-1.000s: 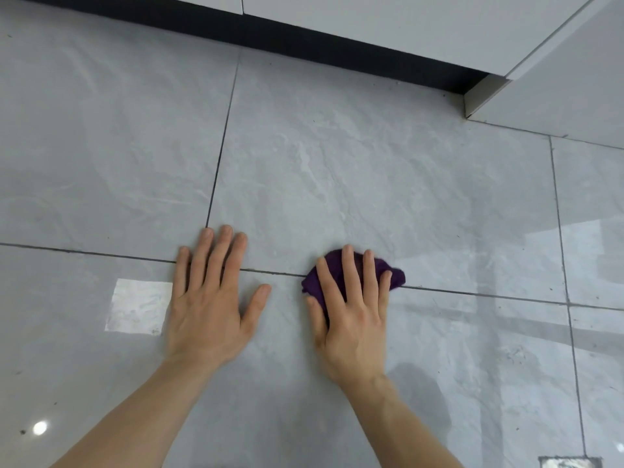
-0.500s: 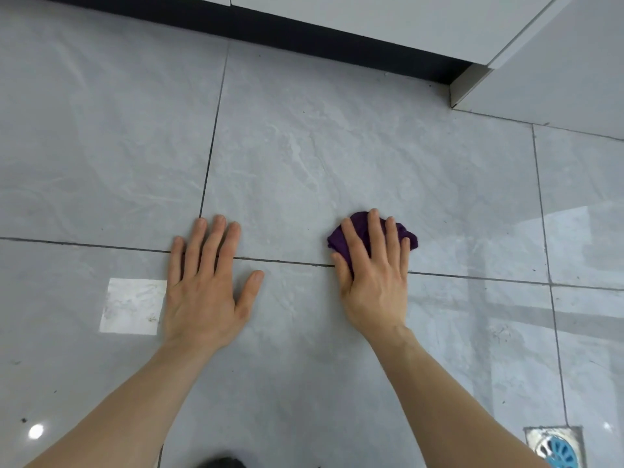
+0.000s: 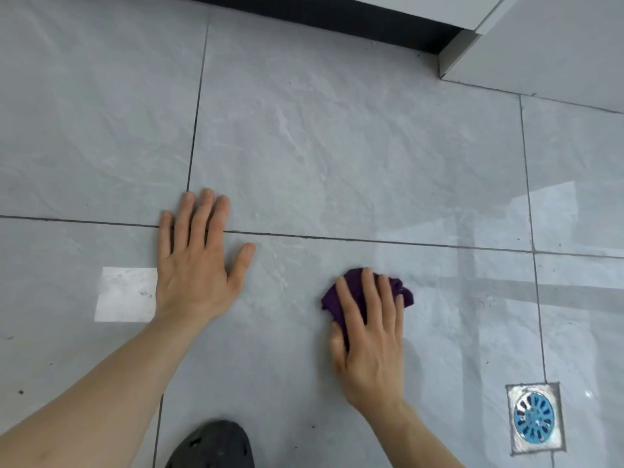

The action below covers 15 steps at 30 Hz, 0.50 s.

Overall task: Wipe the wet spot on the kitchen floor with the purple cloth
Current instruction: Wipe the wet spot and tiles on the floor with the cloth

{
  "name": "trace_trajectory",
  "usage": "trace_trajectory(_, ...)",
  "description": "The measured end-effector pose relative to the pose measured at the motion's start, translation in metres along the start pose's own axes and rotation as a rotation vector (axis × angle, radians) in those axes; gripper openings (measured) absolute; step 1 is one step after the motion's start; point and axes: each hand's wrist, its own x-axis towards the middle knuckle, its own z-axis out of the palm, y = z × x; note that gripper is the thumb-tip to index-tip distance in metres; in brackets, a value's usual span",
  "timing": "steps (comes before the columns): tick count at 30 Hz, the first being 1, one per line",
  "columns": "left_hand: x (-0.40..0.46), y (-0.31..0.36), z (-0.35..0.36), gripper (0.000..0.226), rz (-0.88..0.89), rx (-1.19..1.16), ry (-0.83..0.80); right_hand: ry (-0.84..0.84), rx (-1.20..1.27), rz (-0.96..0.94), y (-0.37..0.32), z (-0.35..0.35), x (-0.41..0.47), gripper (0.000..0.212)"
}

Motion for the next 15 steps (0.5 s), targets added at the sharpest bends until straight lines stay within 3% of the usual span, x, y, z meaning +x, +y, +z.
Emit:
trace_trajectory(9, 0.0, 0.001, -0.001, 0.076, 0.004, -0.011, 0.005, -0.089, 0.139, -0.197, -0.01, 0.002, -0.079, 0.06)
trace_trajectory(15, -0.001, 0.001, -0.002, 0.076, -0.002, -0.015, -0.004, -0.185, -0.037, -0.304, -0.023, 0.018, -0.144, 0.062)
